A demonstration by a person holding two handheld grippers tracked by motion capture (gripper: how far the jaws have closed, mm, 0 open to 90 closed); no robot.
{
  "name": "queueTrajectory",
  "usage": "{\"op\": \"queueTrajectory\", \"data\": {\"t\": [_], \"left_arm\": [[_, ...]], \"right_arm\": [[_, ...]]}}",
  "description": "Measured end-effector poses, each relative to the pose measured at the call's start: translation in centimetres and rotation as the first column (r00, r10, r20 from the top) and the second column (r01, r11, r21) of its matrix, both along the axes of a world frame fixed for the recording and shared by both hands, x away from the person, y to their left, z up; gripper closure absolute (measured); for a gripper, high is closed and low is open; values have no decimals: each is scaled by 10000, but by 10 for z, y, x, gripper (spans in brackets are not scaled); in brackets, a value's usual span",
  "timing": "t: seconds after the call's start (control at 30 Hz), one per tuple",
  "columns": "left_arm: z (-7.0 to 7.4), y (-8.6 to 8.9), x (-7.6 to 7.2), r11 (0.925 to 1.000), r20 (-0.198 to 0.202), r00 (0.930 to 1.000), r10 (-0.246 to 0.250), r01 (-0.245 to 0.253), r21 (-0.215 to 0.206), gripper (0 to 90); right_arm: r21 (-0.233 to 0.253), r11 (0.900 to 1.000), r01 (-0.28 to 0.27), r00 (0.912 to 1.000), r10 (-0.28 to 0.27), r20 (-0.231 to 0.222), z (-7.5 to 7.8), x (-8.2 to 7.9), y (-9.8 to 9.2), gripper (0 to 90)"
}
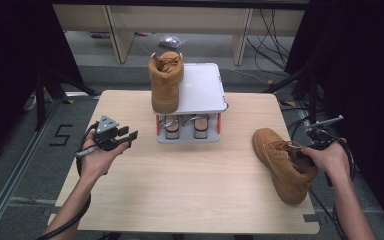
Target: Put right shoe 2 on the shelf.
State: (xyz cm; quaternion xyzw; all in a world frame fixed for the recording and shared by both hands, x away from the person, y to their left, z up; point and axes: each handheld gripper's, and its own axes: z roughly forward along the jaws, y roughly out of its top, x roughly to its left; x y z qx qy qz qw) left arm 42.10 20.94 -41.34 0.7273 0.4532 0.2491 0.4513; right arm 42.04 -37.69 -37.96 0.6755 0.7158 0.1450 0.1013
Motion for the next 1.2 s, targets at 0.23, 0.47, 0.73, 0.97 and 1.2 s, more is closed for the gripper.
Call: {"op": "queueTrajectory", "data": {"t": [0.23, 0.47, 0.73, 0.97, 1.2], "left_arm": [[-1, 0, -1, 10000, -6, 10000, 80, -80, 11, 586], [-2, 0, -1, 10000, -51, 10000, 49, -49, -12, 586], [-4, 1, -1, 9998, -117, 9999, -8, 5, -217, 586], [-3, 1, -1, 9998, -146, 9999, -5, 3, -181, 586], [-4, 0, -1, 9998, -184, 9998, -24, 20, -178, 586]], "right_arm": [[-73, 9994, -325, 9995, 325, 20, -2, 3, -4, 743], [230, 9997, 122, 9997, -117, -212, -6, 5, -1, 769], [612, 9981, -18, 9984, 52, -563, -2, 9, -6, 819], [1548, 9835, 932, 9925, -794, -930, 0, 8, -7, 835], [2238, 9730, 570, 9978, -478, -464, 1, 6, -17, 838]]}}
